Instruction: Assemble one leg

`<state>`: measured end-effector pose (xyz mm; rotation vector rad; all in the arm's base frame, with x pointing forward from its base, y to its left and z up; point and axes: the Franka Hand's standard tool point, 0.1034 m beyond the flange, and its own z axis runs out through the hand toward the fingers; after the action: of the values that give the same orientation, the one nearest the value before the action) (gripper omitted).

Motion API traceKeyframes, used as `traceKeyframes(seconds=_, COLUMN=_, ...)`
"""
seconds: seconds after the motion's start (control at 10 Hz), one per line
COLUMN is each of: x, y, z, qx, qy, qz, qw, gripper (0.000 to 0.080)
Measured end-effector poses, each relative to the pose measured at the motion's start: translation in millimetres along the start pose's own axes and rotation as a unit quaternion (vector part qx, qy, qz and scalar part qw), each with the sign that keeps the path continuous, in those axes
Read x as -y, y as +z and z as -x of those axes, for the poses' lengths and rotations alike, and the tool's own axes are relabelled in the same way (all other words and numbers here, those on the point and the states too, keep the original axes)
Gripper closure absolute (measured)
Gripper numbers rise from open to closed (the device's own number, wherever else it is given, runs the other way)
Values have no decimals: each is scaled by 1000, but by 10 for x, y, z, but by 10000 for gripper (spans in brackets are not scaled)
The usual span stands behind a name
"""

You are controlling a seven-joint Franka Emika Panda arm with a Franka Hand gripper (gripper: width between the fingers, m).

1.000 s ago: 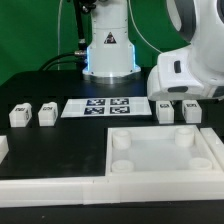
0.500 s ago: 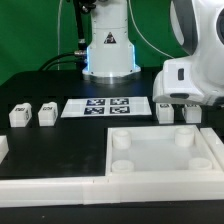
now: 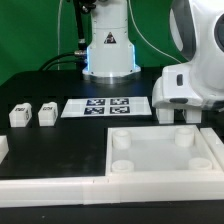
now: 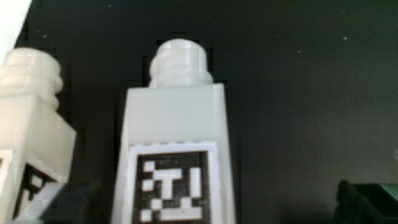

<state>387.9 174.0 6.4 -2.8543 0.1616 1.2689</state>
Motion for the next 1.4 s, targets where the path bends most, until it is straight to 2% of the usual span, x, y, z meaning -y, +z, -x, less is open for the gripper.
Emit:
traceKeyframes(seconds=0.1, x=0, y=0, z=0, qx=0, qy=0, qz=0, qw=1000, gripper=195)
traceKeyframes(seconds=0.2, x=-1, y=0, z=0, qx=0, qy=0, qz=0, qw=1000, gripper=369)
traceKeyframes(seconds=0.3, x=0, y=0, z=0, qx=0, qy=0, qz=0, qw=1000, gripper=369)
traceKeyframes(seconds=0.4, x=0, y=0, z=0, qx=0, qy=0, qz=0, qw=1000, gripper=509)
traceKeyframes(seconds=1.0, x=0, y=0, z=0, qx=0, qy=0, qz=0, qw=1000, gripper=509)
traceKeyframes(seconds=1.1, x=-24, y=-50, z=9, qx=3, qy=-6, qz=0, qw=1000, gripper=508)
traceKeyframes(seconds=1.3, x=-145, y=-525, z=49, qx=-27, qy=-24, qz=-12, qw=999, gripper=508)
traceKeyframes(seconds=1.4, x=-236, y=-787, z=158, qx=-31, qy=-40, qz=-15, qw=999, gripper=508)
